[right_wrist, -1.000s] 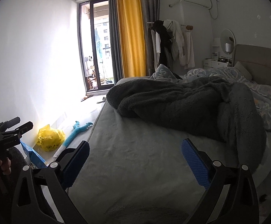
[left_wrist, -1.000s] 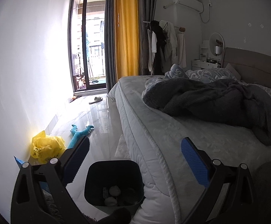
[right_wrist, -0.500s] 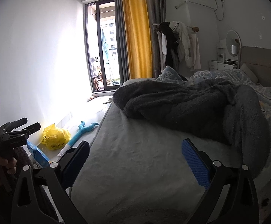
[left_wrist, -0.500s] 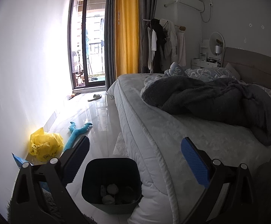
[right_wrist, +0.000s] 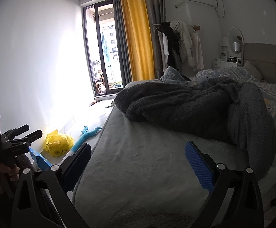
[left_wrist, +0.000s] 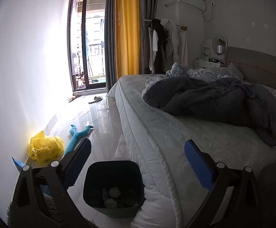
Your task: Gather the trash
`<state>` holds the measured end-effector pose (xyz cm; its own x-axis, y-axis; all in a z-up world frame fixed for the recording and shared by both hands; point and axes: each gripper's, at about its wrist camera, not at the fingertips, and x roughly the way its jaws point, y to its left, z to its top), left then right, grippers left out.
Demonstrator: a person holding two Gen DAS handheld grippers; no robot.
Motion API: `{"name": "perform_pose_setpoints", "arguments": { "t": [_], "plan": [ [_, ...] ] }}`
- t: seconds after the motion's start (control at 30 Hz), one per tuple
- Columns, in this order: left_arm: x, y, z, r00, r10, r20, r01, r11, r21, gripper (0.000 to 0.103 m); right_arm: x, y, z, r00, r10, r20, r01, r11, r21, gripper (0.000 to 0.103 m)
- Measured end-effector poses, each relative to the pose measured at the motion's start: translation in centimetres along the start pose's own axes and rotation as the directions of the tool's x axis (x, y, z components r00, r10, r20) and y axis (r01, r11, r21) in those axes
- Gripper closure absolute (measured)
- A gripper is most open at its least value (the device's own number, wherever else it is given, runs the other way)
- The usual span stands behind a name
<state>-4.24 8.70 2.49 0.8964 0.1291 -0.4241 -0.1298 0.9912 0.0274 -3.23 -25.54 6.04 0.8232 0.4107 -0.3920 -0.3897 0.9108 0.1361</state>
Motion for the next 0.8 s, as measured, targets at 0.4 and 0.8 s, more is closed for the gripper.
{"name": "perform_pose_setpoints", "arguments": {
  "t": [0.4,0.8],
  "plan": [
    [-0.08,-0.04,-0.08,1.000,0.000,0.000,0.000,1.000,0.001,0.003,0.12,-0.20,0.08,1.000,0.003,-0.007,-0.003,1.000,-0.003,0.003],
    [-0.08,-0.04,-0.13,1.000,0.000,-0.002,0.000,1.000,0.000,0.003,0.12,-0.16,0.06,1.000,0.003,-0.007,-0.003,1.000,-0.003,0.003]
  ]
}}
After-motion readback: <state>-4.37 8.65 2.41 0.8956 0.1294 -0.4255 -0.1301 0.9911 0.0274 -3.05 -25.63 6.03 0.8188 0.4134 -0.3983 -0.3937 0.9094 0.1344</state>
